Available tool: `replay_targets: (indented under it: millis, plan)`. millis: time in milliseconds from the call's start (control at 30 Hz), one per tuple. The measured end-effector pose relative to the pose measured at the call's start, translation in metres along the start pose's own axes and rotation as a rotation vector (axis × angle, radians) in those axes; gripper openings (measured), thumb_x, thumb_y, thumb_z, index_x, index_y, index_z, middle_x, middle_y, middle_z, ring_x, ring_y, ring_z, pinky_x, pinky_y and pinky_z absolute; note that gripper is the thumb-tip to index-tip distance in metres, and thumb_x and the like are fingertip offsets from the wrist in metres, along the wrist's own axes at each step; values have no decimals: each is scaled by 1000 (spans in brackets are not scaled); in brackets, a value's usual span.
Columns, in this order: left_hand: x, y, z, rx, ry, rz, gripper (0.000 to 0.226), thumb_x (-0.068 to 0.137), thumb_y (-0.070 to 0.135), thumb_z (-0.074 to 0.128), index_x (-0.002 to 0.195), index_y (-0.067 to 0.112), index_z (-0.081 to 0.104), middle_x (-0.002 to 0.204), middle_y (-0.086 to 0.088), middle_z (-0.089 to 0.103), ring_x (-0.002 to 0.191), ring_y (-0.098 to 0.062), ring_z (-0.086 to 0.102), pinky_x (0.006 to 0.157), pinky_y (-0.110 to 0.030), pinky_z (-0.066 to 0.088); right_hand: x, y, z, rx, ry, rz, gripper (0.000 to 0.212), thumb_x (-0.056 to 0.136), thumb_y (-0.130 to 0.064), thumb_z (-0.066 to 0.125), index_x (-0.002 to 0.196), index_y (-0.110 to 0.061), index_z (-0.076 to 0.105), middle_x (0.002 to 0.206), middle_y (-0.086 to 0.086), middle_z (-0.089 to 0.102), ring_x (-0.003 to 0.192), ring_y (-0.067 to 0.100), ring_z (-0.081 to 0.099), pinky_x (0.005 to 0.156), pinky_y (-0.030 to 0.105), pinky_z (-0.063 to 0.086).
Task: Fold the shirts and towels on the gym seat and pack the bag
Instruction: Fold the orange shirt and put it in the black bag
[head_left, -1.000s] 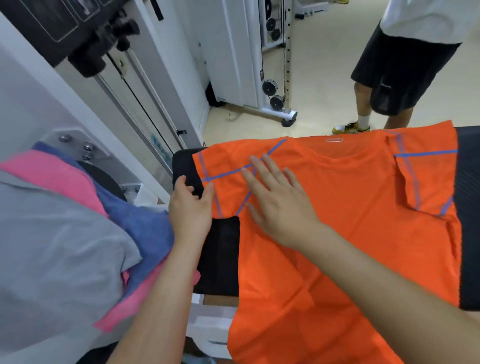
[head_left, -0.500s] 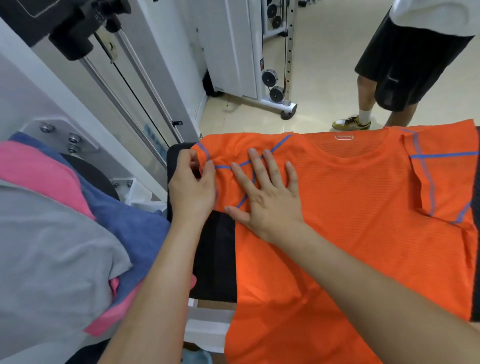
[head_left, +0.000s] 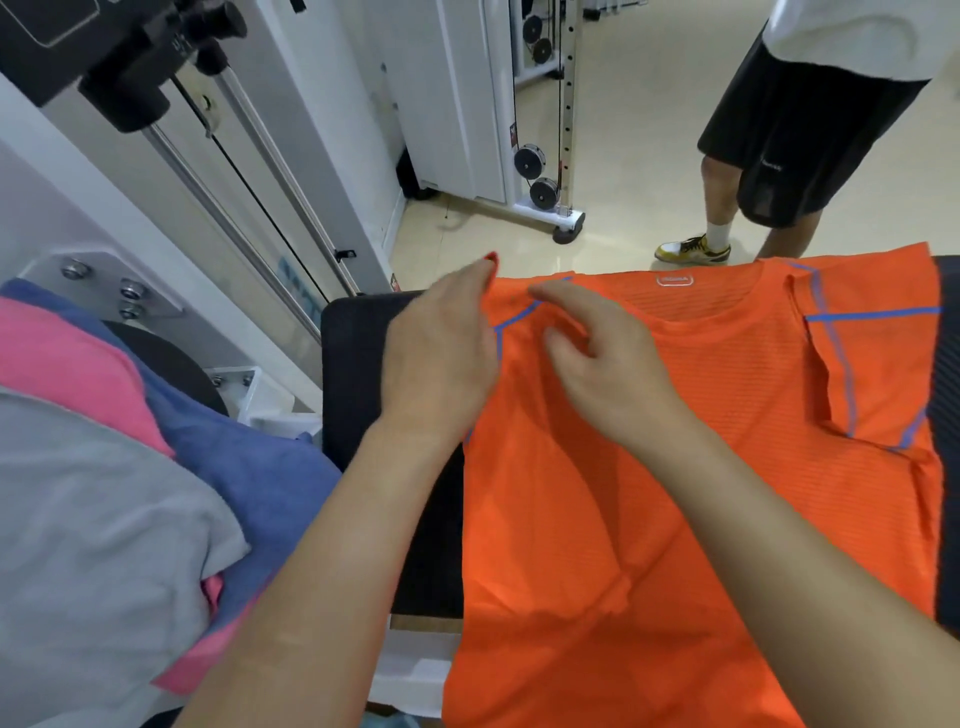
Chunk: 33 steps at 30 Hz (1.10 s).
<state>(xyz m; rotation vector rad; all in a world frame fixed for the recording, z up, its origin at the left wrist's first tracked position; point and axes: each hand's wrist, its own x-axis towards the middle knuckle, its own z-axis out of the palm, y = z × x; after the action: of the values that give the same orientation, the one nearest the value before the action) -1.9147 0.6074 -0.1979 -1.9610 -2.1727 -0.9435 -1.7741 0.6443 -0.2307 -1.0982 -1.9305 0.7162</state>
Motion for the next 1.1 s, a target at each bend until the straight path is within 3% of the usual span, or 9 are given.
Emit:
replay_targets:
  millis: [133, 200, 300, 400, 533, 800, 933, 1000, 1100]
  plan:
    - [-5, 19, 22, -131, -283, 52, 55, 89, 18, 59, 142, 22, 46, 120, 5, 63, 101, -12, 61, 89, -29, 43, 0, 4, -14, 49, 30, 57, 45, 82, 3, 53, 125, -8, 63, 121, 5, 66, 102, 15, 60, 91, 16, 40]
    - [-8, 11, 19, -282, -184, -32, 46, 90, 17, 58, 136, 23, 54, 113, 7, 66, 93, -7, 62, 89, -23, 45, -6, 10, -22, -3, 38, 27, 44, 82, -3, 54, 125, -8, 62, 122, 5, 64, 104, 17, 60, 92, 20, 42]
    - [-18, -11, 23, -102, 30, 52, 37, 96, 20, 51, 132, 14, 58, 132, -2, 60, 120, -16, 52, 105, -28, 38, -21, 25, -44, -204, 146, -13, 43, 85, -14, 53, 127, -9, 61, 127, 9, 61, 117, 24, 55, 102, 27, 36]
    - [-34, -22, 45, 169, -132, 93, 55, 101, 43, 32, 150, 19, 31, 159, -4, 24, 147, -19, 17, 120, -40, 15, -36, 43, -70, -490, 257, 21, 48, 92, -29, 46, 138, -14, 51, 144, 13, 47, 135, 32, 39, 109, 41, 29]
    - [-43, -32, 68, 314, -201, 60, 63, 98, 54, 18, 154, 27, 11, 163, -2, 6, 150, -18, 1, 121, -47, 4, -57, 73, -84, -732, 213, 203, 62, 95, -45, 37, 152, -22, 26, 160, 9, 21, 148, 29, 15, 111, 56, 21]
    - [-37, -36, 57, 239, -260, 41, 64, 96, 59, 15, 154, 34, 2, 163, 3, -5, 149, -14, -9, 120, -48, -2, -68, 102, -84, -773, 65, 255, 63, 96, -57, 25, 153, -36, 10, 164, 1, 1, 150, 21, 1, 116, 55, 8]
    - [-68, -18, 29, -91, -177, 9, 55, 99, 38, 43, 150, 22, 29, 156, -4, 27, 142, -18, 26, 117, -40, 23, -89, 77, -105, -589, 129, 182, 59, 97, -43, 38, 152, -34, 20, 162, -1, 13, 149, 17, 9, 115, 50, 10]
    - [-112, -4, 16, -271, -123, -138, 33, 95, 18, 56, 127, 22, 52, 128, 6, 51, 112, -3, 53, 96, -33, 47, -122, 67, -116, -407, 271, 191, 51, 95, -28, 50, 145, -22, 40, 150, 2, 41, 139, 15, 34, 111, 37, 24]
    - [-191, 7, 8, -364, -235, -392, 27, 88, 9, 63, 92, 34, 56, 96, 15, 60, 86, 2, 57, 72, -19, 47, -193, 64, -123, -104, 449, 427, 29, 92, -7, 58, 120, -16, 60, 112, -2, 63, 102, 8, 57, 92, 20, 41]
